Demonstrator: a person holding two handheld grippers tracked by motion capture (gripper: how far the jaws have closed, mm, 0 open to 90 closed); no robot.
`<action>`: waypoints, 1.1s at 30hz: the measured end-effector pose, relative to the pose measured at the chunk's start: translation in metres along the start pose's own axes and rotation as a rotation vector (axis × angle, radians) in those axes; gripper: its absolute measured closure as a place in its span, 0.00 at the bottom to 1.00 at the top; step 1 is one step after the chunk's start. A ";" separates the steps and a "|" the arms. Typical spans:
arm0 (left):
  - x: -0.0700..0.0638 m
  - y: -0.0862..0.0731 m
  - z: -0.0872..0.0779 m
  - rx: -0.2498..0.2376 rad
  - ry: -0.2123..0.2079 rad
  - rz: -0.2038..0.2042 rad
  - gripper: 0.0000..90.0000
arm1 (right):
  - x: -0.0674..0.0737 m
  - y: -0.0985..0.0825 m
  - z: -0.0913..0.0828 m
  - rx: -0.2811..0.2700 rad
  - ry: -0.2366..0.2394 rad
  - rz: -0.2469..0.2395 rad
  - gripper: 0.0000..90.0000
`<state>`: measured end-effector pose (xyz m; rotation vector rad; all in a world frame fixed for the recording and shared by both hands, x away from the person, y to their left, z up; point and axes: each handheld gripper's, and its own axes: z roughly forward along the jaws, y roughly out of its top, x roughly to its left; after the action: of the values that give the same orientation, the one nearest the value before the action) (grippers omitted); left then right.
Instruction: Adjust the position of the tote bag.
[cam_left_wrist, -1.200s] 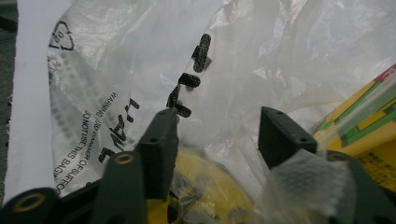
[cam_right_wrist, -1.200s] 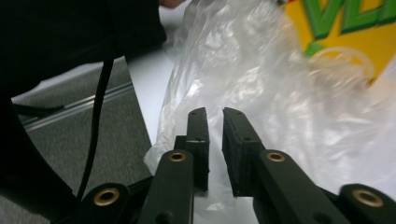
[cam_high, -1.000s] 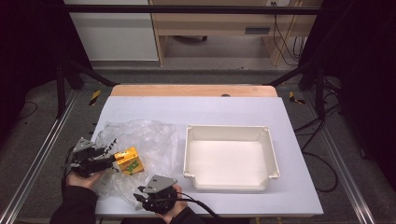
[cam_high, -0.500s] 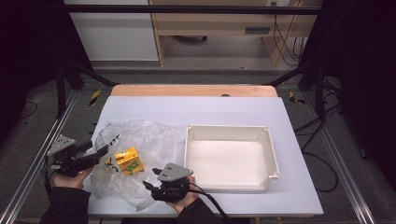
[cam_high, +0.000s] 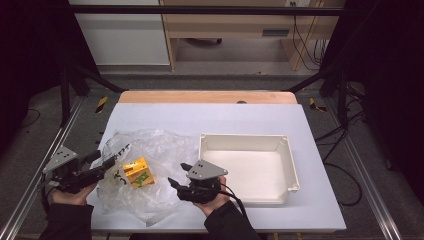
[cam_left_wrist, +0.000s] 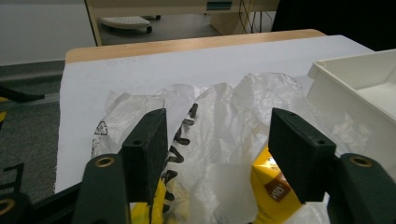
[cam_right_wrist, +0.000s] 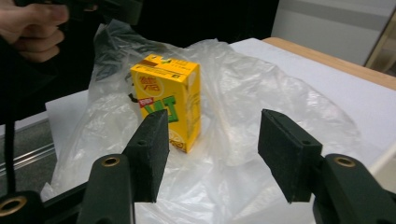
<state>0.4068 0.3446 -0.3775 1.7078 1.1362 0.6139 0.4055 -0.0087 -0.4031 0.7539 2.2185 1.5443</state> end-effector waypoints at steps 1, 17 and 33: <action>-0.001 0.000 -0.001 0.005 -0.002 0.005 0.44 | -0.002 0.001 -0.003 -0.002 -0.006 0.003 0.48; -0.021 0.003 -0.007 -0.010 -0.080 0.065 0.43 | -0.044 0.001 -0.054 -0.028 -0.142 0.007 0.37; -0.037 -0.008 0.017 0.058 -0.138 0.130 0.38 | -0.100 -0.056 -0.136 0.026 -0.319 0.069 0.31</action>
<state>0.4007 0.3045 -0.3887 1.8547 0.9602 0.5380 0.3986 -0.1866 -0.4099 1.0160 1.9992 1.3199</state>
